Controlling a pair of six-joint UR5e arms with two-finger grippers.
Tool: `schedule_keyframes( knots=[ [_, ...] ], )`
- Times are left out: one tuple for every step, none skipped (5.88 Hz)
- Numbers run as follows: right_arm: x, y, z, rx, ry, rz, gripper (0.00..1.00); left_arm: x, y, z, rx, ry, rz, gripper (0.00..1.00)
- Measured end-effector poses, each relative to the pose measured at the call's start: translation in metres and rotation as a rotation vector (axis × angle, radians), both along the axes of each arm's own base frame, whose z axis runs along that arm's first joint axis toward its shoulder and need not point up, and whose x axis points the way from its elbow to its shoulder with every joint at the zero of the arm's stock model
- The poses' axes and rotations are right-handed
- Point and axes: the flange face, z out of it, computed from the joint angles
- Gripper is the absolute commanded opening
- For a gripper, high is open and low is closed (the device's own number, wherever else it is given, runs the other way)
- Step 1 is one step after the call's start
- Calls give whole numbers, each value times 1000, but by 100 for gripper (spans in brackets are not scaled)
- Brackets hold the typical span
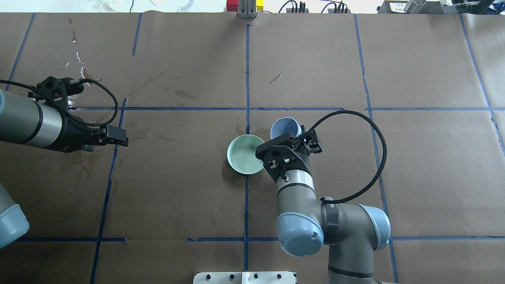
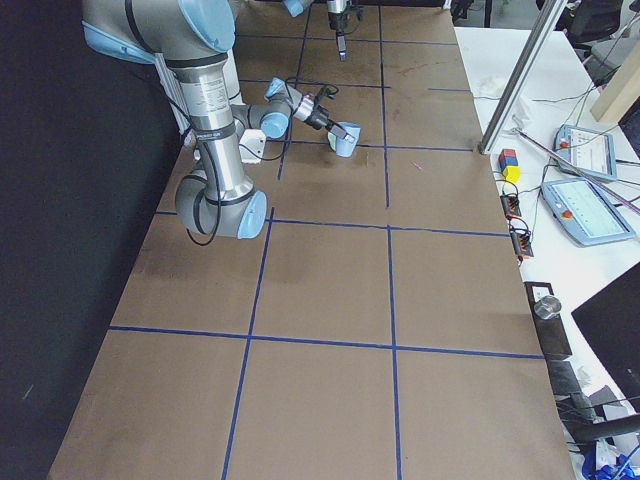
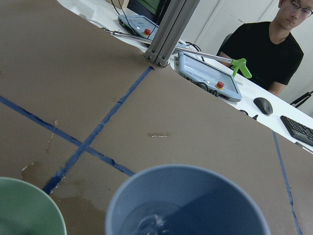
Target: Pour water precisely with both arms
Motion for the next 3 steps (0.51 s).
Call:
schedule_keyframes(
  knots=[
    [-5,0,-5,4,50,-12,10,-1,-1,0,6,-6,-10,100],
    [-16,-2,-2,8,97,-23,10,-1,-1,-1,9,-6,-14,100],
    [-31,-5,3,9,138,-31,10,-2,-1,-2,12,-3,-14,100]
  ],
)
